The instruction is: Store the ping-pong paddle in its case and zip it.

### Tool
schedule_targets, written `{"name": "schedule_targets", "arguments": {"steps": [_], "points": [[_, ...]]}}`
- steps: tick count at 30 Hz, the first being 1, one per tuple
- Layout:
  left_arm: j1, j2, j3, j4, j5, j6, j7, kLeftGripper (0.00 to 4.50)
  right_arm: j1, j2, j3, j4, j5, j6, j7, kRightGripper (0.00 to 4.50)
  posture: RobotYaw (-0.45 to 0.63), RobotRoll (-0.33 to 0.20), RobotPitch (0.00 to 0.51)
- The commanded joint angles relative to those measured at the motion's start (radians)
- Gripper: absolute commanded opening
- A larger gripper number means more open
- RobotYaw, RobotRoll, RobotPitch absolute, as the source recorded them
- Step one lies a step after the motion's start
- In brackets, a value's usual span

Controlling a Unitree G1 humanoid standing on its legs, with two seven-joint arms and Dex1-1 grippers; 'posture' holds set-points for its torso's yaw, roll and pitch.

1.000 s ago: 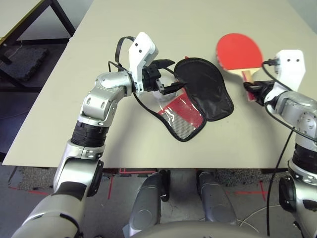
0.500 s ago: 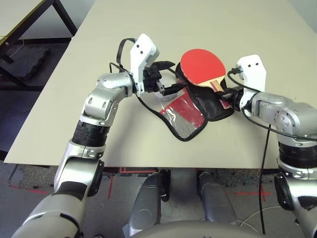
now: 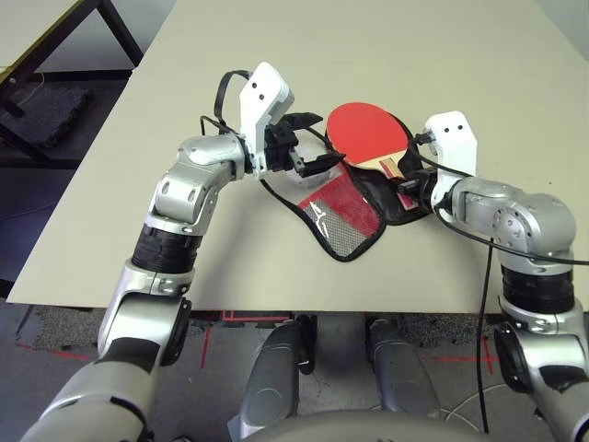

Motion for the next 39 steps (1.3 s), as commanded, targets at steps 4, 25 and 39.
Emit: {"name": "schedule_targets", "arguments": {"steps": [4,25,39], "points": [[0.013,0.004,-0.006,-0.006,0.004,0.008,-0.001,4.5,0.018,-0.001,-0.035,-0.025,-0.016,0.0,-0.022,1.11,-0.05,0.0,0.229],[0.009,0.019,0.005,-0.02,0.0,0.023,0.01,4.5,-0.004,0.002,-0.03,-0.039,0.005,0.036,0.014,3.1,-0.03,0.0,0.221],[-0.088,0.145,0.19,0.091,-0.052,0.137,0.062,4.5,-0.067,-0.18,-0.259,0.057,0.045,-0.174,0.138,4.49,-0.02,0.0,0.221]]}}
